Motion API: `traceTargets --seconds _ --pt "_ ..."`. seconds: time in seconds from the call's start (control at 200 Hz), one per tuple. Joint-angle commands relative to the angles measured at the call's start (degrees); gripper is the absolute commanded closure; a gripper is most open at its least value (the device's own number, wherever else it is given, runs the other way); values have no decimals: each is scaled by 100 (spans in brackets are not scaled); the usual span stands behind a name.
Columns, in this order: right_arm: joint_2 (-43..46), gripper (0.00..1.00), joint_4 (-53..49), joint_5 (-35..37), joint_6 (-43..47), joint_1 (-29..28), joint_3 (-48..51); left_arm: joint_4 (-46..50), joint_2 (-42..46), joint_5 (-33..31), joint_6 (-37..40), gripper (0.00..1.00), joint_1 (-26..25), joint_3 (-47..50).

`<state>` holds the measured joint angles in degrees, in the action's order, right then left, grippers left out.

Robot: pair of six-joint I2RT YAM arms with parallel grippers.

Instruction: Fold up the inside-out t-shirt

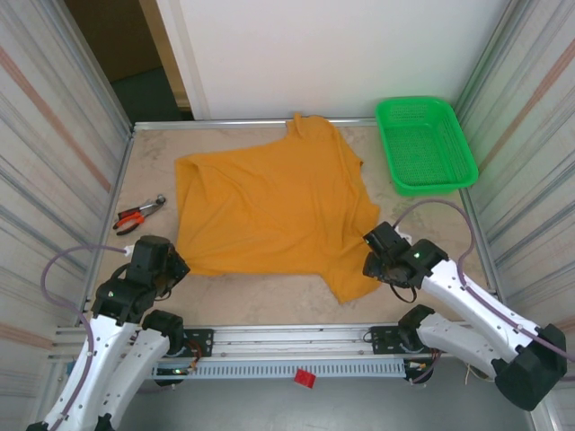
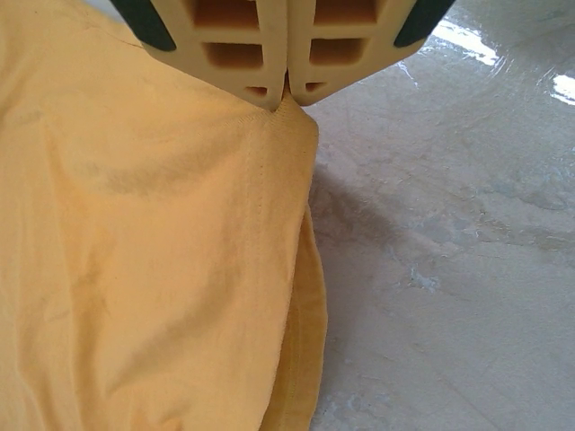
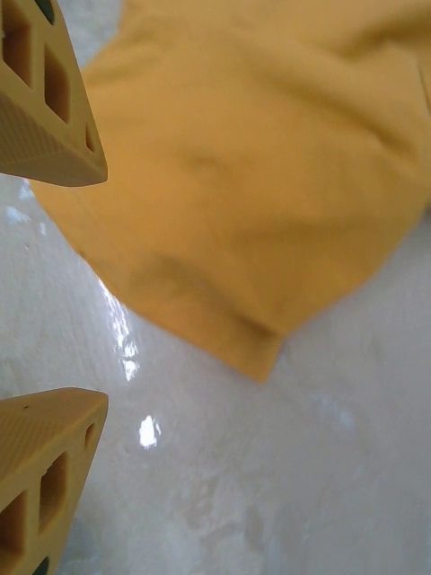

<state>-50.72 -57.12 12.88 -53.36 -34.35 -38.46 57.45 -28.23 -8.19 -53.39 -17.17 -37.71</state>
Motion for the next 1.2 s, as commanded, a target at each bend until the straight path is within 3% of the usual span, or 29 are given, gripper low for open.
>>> traceTargets --seconds 0.0,0.085,0.18,0.341,0.521,0.696,0.792,0.907,1.057,1.192 --pt "143 42 117 -121 -189 685 287 79 -9 -127 39 100 71 35" --pt "235 47 664 -879 88 1206 554 39 -25 -96 39 100 73 58" --pt "153 57 1085 -1488 424 1125 639 29 -28 -78 30 100 78 45" --pt "-261 60 667 -929 551 -65 347 -1 -27 -81 21 100 82 27" --pt "-560 56 707 -839 312 -1254 322 -92 -47 -33 -5 100 91 65" --pt "-896 47 527 -283 23 -1448 281 -120 -45 -17 -25 100 100 54" --pt "-835 47 455 -119 44 -995 168 -103 -43 -11 -14 100 100 36" --pt "-624 46 547 -156 197 77 234 -129 -64 1 -14 100 100 34" --pt "-322 47 996 -661 706 1575 447 -190 -87 75 -23 100 108 54" --pt "-557 50 1331 -1075 1073 2217 518 -233 -102 80 -23 100 108 62"
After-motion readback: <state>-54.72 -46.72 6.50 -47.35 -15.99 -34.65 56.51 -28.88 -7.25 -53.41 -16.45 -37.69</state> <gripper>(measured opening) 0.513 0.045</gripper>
